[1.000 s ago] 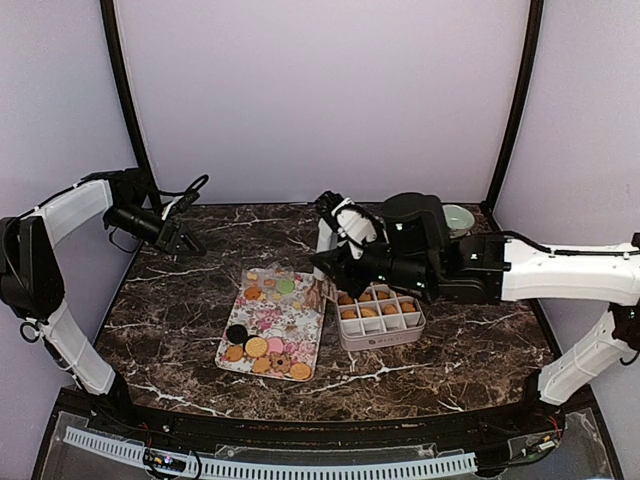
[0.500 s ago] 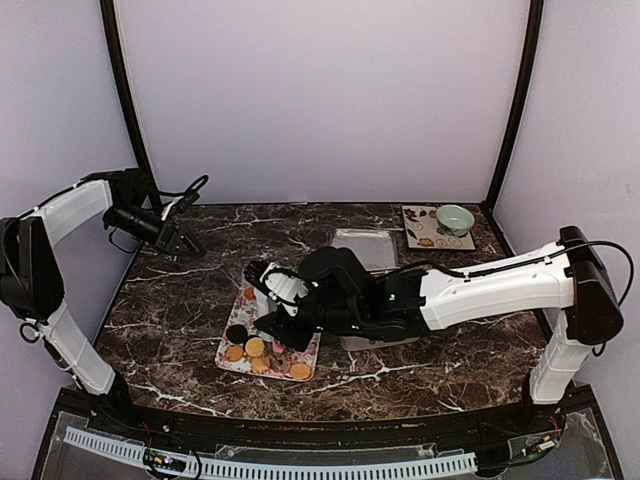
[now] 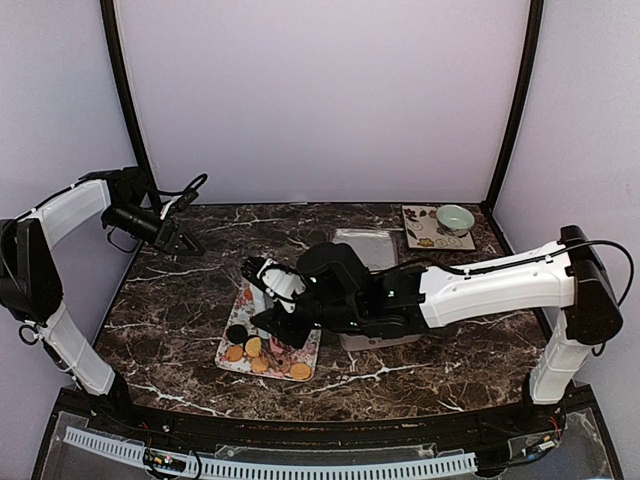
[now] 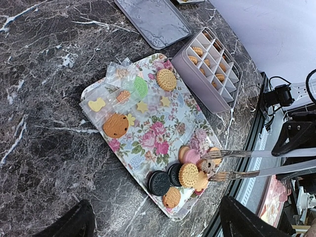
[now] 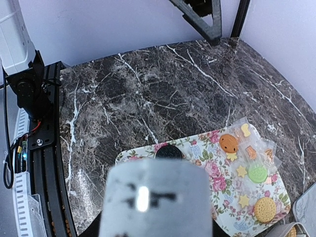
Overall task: Pack the cookies
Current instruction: Pick up the fake cookies from the plate, then place the fake cookies in the empty pocket of the box.
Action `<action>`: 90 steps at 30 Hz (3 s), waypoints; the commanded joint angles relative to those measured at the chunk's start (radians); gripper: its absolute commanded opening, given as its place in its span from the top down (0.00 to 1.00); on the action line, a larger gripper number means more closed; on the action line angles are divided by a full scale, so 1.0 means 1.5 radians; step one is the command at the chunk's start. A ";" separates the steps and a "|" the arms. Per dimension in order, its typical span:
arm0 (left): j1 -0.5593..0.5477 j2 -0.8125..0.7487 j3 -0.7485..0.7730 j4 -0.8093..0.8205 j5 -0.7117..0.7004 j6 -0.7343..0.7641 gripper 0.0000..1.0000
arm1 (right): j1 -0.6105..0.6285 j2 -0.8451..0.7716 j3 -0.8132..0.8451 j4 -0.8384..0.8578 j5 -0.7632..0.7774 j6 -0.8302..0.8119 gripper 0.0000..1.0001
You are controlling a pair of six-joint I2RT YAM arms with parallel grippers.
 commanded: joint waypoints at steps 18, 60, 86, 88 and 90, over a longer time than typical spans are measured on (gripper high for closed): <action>0.003 -0.021 -0.006 -0.016 0.004 0.010 0.10 | 0.007 0.086 0.104 0.023 -0.070 -0.029 0.63; 0.003 -0.021 0.002 -0.019 0.007 0.008 0.10 | 0.004 0.051 0.068 0.047 0.033 -0.064 0.88; 0.003 -0.008 0.001 -0.008 0.019 -0.002 0.10 | -0.154 -0.312 -0.240 -0.018 0.091 -0.001 0.95; 0.003 -0.008 0.001 -0.007 0.020 -0.003 0.11 | -0.154 -0.316 -0.248 -0.016 0.089 0.006 0.95; 0.003 -0.008 0.002 -0.006 0.020 -0.006 0.11 | -0.154 -0.317 -0.252 -0.010 0.088 0.009 0.95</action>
